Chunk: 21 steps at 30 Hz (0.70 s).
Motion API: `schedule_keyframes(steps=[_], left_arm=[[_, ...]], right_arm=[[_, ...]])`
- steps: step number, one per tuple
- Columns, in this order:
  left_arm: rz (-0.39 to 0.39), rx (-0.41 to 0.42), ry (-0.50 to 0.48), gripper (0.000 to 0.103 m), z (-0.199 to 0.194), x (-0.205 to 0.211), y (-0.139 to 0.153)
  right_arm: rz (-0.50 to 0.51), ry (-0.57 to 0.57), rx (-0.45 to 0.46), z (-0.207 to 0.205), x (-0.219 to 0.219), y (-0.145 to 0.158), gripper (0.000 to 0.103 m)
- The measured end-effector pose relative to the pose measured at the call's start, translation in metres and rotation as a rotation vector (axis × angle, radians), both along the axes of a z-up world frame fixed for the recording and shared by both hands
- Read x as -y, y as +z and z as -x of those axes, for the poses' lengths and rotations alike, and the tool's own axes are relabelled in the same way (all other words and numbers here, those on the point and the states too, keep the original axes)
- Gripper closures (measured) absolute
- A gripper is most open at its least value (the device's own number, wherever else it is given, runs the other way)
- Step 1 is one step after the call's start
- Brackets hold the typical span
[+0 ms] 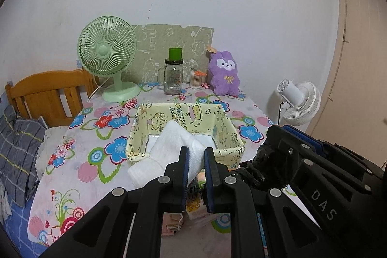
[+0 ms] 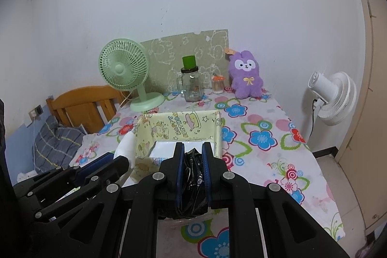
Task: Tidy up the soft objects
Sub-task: 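Lift the white cloth with the left tool while the right tool carries the black bag toward the box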
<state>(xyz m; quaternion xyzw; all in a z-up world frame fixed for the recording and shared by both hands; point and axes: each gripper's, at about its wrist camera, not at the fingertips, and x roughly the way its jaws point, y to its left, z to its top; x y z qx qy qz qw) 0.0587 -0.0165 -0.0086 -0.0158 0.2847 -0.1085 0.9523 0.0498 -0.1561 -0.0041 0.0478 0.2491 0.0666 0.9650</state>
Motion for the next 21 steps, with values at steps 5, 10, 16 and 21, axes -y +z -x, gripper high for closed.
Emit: schedule_keyframes(steps=[5,10,16,21], left_arm=[[-0.013,0.006,0.000,0.093,-0.009,0.002,0.002],[-0.027,0.020,0.005,0.093,-0.020,0.003,0.004],[-0.033,0.021,0.003,0.093,-0.034,0.004,0.005],[-0.031,0.019,0.004,0.093,-0.047,0.004,0.005]], right_arm=[[-0.005,0.006,-0.002,-0.010,0.001,0.002,0.085],[-0.011,0.010,-0.001,-0.021,0.001,0.004,0.085],[-0.013,0.009,-0.001,-0.037,0.002,0.004,0.085],[-0.010,0.008,0.002,-0.050,0.003,0.005,0.085]])
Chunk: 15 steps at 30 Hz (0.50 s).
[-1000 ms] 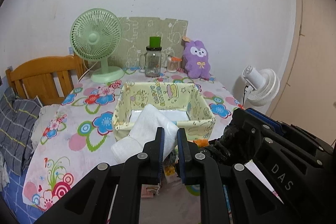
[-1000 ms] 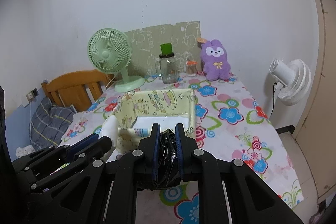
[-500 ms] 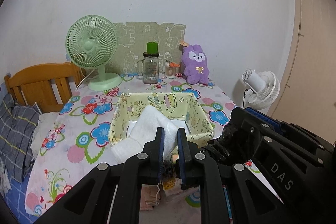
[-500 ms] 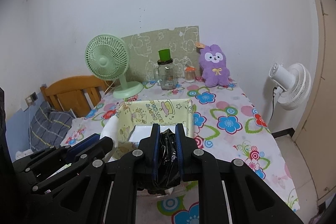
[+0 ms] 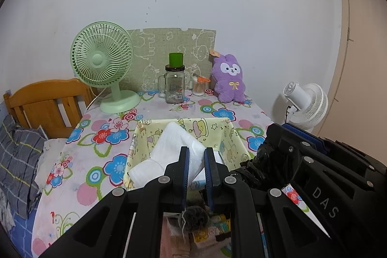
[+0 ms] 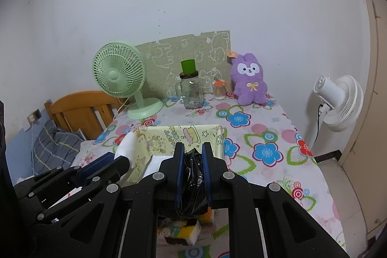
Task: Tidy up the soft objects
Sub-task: 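Lift the white cloth with the left tool while the right tool carries the black bag toward the box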
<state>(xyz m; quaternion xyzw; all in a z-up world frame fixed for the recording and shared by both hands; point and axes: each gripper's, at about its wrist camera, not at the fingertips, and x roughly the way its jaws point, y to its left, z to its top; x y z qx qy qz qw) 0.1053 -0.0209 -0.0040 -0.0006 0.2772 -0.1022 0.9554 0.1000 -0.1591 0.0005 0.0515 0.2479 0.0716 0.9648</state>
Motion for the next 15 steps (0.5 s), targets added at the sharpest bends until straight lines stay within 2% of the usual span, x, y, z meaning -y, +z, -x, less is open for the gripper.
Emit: schedule_keyframes(steps=[15], left_arm=[[-0.005,-0.015,0.001,0.093,-0.048,-0.001,-0.009]], right_arm=[[-0.009,-0.002,-0.022,-0.053,0.001,-0.007,0.085]])
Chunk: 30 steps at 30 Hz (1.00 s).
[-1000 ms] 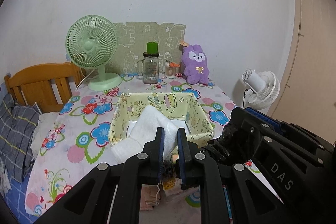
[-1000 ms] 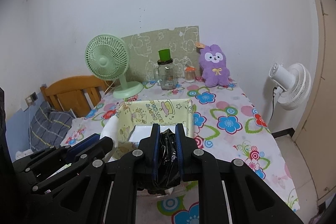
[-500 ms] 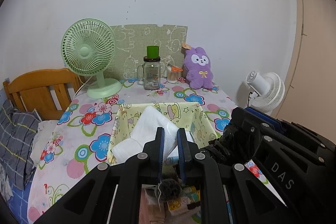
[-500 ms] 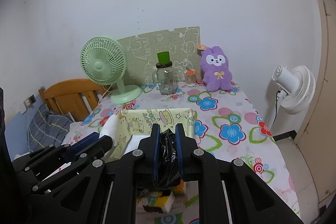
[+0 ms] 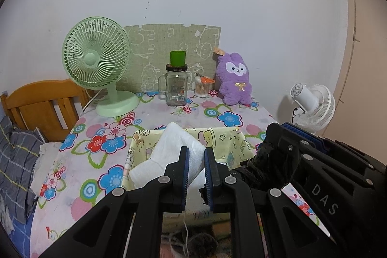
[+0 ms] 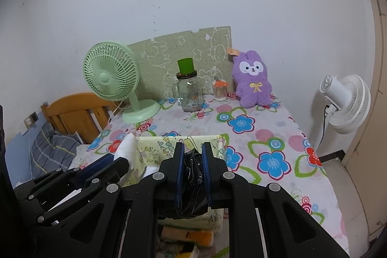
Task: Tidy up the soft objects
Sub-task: 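Lift the white cloth with the left tool while the right tool carries the black bag toward the box, then drop the white cloth into the box with the left tool while the right tool releases the bag there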
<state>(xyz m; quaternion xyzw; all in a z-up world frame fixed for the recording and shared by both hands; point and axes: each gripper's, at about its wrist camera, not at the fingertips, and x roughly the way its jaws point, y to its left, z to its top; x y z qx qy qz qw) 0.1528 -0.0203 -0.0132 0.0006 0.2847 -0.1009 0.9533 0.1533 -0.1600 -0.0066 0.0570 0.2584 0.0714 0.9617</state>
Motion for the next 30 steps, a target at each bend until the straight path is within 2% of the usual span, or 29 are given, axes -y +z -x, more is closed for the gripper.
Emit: schedule_keyframes(steps=[9,23,29,30], left_arm=[[-0.027,-0.034,-0.005,0.093,-0.032,0.001,-0.019],[-0.013,-0.124,0.000,0.092,-0.066,0.001,-0.047],[-0.026,-0.152,-0.015,0.085,-0.070,0.005,-0.055],[-0.029,-0.152,-0.013,0.081,-0.070,0.006,-0.056]], right_arm=[[0.009,-0.001,-0.029,-0.037,-0.004,-0.013,0.085],[0.026,0.007,-0.083,-0.078,-0.012,-0.038,0.085],[0.023,0.010,-0.132,-0.092,-0.011,-0.050,0.085],[0.025,0.014,-0.143,-0.094,-0.011,-0.052,0.085]])
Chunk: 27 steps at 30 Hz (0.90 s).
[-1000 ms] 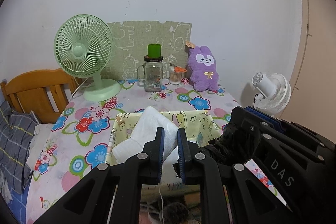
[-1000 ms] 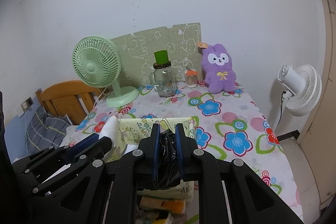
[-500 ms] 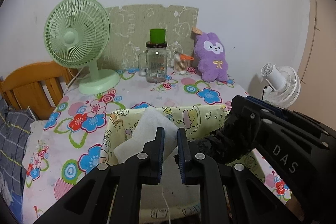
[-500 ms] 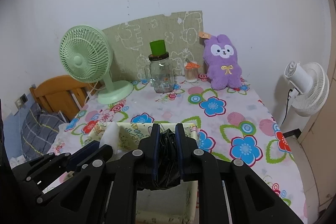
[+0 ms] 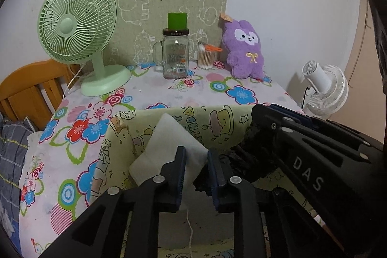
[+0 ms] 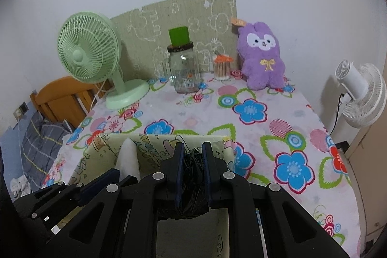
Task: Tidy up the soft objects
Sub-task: 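Drop the white cloth into the box with the left tool while the right tool releases the bag there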
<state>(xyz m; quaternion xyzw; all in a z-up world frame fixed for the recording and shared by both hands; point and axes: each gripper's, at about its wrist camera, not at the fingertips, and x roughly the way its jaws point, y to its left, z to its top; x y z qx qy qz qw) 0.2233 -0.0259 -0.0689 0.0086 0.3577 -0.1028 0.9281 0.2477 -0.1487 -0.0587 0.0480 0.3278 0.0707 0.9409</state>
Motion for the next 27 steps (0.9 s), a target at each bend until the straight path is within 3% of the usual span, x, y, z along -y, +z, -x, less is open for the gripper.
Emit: schedule_keyframes(steps=[7,13,27], left_arm=[[0.012,-0.009,0.025,0.045,-0.004,-0.004,-0.001],[0.016,-0.012,0.027,0.028,-0.004,-0.006,-0.001],[0.017,-0.012,0.025,0.021,0.015,-0.004,0.005]], right_arm=[[-0.031,0.033,-0.031,-0.005,0.000,-0.007,0.085],[-0.012,0.047,-0.058,-0.006,-0.005,-0.009,0.085],[0.007,0.034,-0.067,0.010,-0.003,-0.003,0.085]])
